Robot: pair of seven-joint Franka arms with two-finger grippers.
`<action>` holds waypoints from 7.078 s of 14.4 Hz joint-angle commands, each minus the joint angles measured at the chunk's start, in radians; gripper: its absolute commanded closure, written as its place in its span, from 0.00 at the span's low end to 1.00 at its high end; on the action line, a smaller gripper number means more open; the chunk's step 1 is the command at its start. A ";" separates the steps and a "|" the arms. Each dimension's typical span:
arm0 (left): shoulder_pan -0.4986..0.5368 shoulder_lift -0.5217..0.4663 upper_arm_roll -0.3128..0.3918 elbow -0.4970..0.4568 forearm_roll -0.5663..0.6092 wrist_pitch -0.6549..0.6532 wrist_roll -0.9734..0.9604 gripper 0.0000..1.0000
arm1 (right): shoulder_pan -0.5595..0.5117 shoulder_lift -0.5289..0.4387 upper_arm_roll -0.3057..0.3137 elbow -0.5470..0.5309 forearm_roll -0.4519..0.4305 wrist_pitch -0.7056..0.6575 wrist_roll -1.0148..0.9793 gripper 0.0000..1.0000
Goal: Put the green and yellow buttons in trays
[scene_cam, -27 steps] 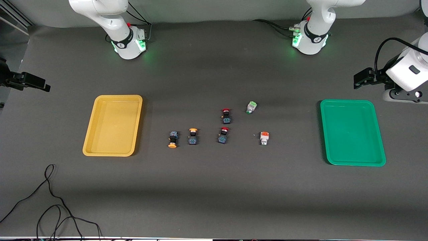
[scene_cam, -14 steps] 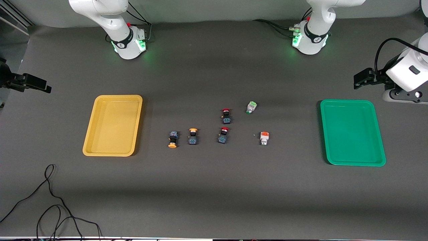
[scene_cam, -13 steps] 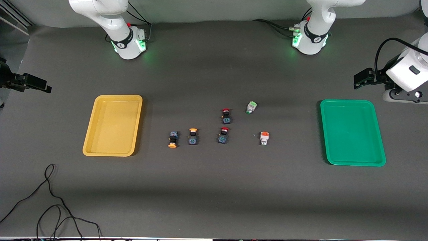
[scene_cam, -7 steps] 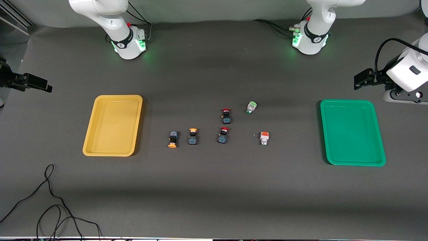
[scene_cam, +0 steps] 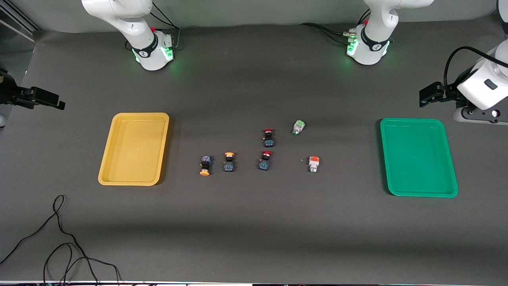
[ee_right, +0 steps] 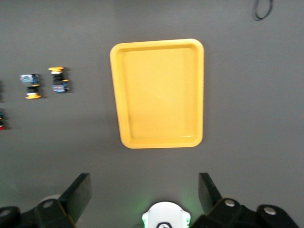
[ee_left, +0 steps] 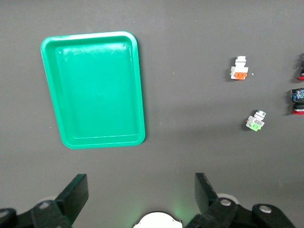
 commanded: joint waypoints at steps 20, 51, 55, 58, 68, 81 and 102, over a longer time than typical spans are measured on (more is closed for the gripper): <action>-0.281 -0.045 -0.332 -0.648 -0.100 0.750 -0.214 0.00 | 0.510 0.379 0.010 -0.346 0.030 0.821 0.530 0.01; -0.185 0.171 -0.315 -0.449 0.023 0.690 -0.569 0.90 | 0.489 0.247 -0.279 -0.491 0.032 0.742 0.133 1.00; 0.103 0.033 -0.312 -0.451 -0.080 0.439 -0.273 0.93 | 0.492 0.279 -0.297 -0.675 0.055 1.006 0.081 1.00; 0.307 0.016 -0.307 -0.454 -0.008 0.404 -0.112 0.94 | 0.492 0.341 -0.297 -0.744 0.055 1.167 0.081 1.00; 0.472 0.379 -0.284 -0.549 0.199 0.987 -0.057 0.96 | 0.500 0.241 -0.295 -0.503 0.056 0.735 0.108 0.02; 0.397 0.338 -0.329 -0.234 0.190 0.550 -0.050 0.00 | 0.800 0.715 -0.284 0.156 0.312 0.605 0.559 0.01; -0.099 0.635 -0.323 -0.248 0.268 0.949 -0.499 0.34 | 0.897 0.806 -0.266 -0.030 0.314 0.898 0.558 0.93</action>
